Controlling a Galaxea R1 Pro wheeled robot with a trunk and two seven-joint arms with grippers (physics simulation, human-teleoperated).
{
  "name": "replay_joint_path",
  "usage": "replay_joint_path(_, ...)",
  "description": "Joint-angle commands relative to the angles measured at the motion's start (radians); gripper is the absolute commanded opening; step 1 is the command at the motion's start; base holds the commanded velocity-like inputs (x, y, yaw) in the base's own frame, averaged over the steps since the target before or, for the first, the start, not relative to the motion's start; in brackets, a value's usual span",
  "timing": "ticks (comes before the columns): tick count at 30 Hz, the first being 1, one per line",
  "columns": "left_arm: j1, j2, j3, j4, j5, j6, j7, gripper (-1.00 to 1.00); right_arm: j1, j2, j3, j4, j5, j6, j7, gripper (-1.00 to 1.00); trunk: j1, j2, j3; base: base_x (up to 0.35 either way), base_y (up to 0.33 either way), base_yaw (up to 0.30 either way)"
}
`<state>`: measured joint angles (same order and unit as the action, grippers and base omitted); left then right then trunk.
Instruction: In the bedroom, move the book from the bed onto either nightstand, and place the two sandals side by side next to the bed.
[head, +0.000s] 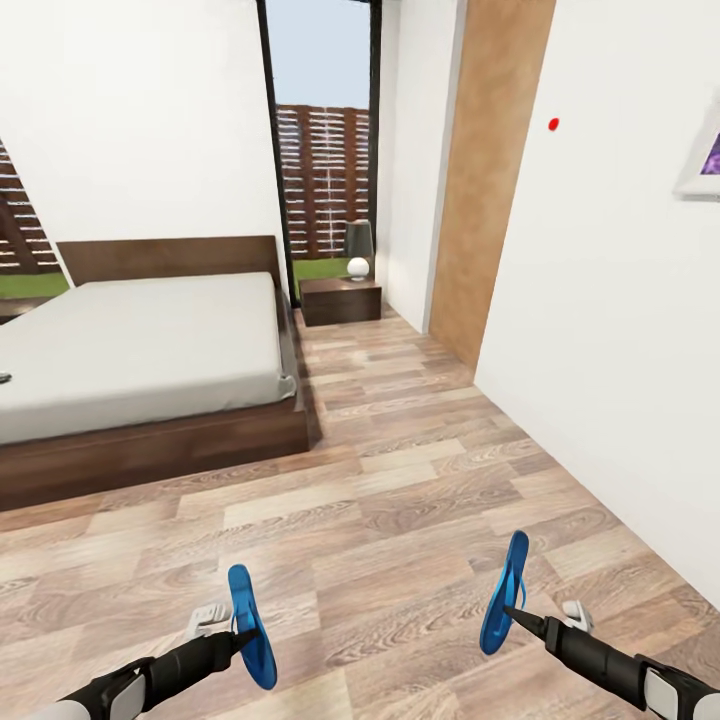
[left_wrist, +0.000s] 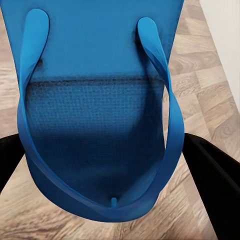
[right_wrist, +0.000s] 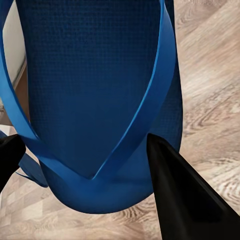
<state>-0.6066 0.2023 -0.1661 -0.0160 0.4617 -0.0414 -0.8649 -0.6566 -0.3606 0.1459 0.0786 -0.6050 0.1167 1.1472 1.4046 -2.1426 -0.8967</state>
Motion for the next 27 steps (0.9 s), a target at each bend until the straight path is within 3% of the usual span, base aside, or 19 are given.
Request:
replay_joint_path(1,0.000,0.000,-0.009,0.001,0.006,-0.005,-0.002,-1.00,-0.001,0.000,0.008,0.003,-0.011,0.012,0.003,-1.00,0.000,0.000,0.001,0.000,0.000,0.000)
replay_joint_path(16,0.000,0.000,-0.009,0.000,0.006,-0.005,-0.002,-1.00,-0.001,0.000,0.008,0.003,-0.012,0.012,0.003,-1.00,0.000,0.000,0.015,0.009,0.000,0.000)
replay_joint_path(27,0.000,0.000,-0.009,0.000,0.006,-0.005,-0.001,-1.00,-0.001,0.000,0.008,0.003,-0.012,0.012,0.003,-1.00,0.000,0.000,0.015,0.305,-0.005,0.000)
